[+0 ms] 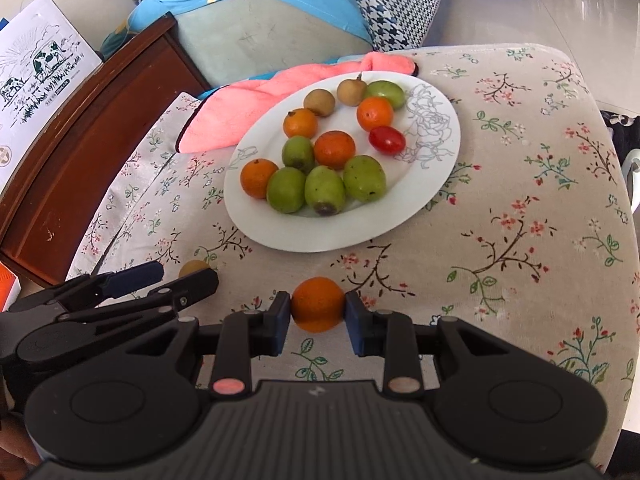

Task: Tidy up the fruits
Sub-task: 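Close the left tool on a brown kiwi while the right tool grasps a tangerine, then carry the kiwi and tangerine over the plate and open both tools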

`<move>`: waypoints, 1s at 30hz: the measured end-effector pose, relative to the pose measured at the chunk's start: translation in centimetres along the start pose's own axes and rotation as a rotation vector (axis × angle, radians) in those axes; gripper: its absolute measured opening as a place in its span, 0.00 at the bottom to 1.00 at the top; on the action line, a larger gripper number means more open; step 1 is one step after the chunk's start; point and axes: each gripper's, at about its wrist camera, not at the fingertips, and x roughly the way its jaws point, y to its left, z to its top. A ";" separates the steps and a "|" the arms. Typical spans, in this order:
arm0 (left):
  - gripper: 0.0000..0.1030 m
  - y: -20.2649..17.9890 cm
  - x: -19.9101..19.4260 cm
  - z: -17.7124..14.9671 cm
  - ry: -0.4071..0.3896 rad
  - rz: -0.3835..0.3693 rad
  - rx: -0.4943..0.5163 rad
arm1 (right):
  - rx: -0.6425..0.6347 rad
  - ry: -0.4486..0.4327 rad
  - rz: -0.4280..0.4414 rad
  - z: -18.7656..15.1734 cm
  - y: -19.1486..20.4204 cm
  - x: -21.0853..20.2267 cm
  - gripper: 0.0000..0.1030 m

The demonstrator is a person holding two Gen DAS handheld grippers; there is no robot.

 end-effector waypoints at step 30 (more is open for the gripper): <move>0.23 0.0 -2.8 4.1 -0.174 -0.028 -0.109 | 0.067 -0.136 0.151 3.7 -0.8 -3.2 0.29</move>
